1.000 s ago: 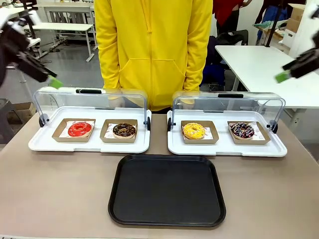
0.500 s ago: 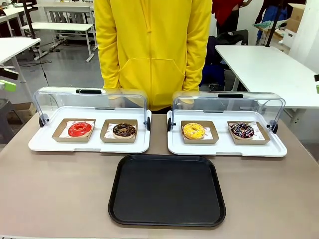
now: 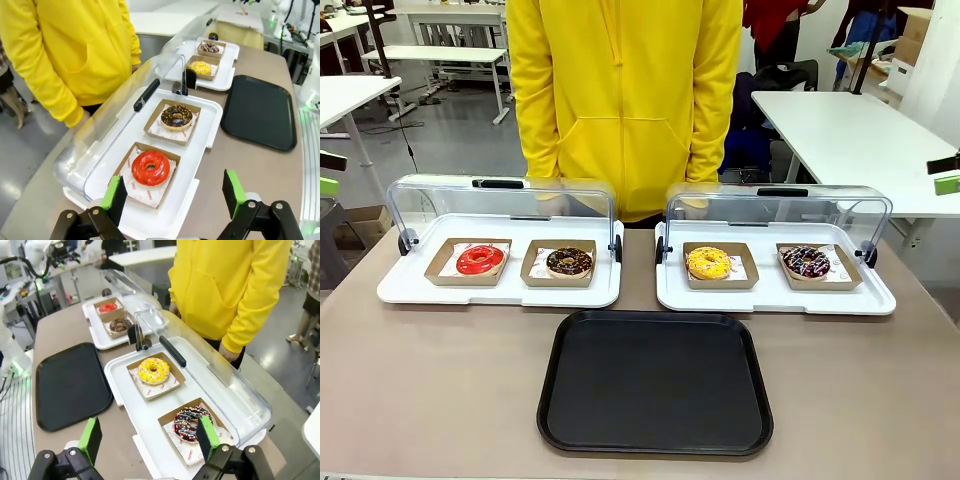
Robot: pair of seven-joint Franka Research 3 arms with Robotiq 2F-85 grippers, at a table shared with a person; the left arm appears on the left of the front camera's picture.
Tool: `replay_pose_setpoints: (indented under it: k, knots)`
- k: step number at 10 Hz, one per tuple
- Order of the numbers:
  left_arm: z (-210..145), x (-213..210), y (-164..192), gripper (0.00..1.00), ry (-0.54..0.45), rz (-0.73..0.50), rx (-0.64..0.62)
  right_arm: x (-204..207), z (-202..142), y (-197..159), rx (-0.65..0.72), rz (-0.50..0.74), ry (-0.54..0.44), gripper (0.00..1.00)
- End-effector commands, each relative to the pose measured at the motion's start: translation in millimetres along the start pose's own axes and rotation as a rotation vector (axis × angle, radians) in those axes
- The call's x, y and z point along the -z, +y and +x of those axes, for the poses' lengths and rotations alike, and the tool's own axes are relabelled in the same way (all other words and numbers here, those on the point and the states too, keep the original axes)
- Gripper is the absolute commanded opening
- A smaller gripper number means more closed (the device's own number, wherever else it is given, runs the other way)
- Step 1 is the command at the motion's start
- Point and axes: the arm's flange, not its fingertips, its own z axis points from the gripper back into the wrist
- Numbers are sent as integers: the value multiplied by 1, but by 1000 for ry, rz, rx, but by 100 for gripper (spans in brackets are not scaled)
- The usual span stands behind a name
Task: Move the first donut from the left to the tray.
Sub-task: Pick up the Paper togo box containing the Donut indicated by the person and place it on the Handle tray.
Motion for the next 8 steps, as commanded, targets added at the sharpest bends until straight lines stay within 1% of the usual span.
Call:
replay_pose_setpoints:
  k: [1, 3, 4, 8]
  knots:
    - [9, -1, 1, 100, -15, 4, 40, -6, 3, 7, -30, -15, -40, 100]
    - [6, -2, 2, 100, -19, 21, 27, -6, 6, 7, -19, -31, -18, 100]
    - [6, -1, 0, 100, 11, 4, 14, -10, 3, 4, -3, -15, -1, 100]
    - [6, -1, 0, 100, 11, 4, 14, -10, 3, 4, -3, -15, -1, 100]
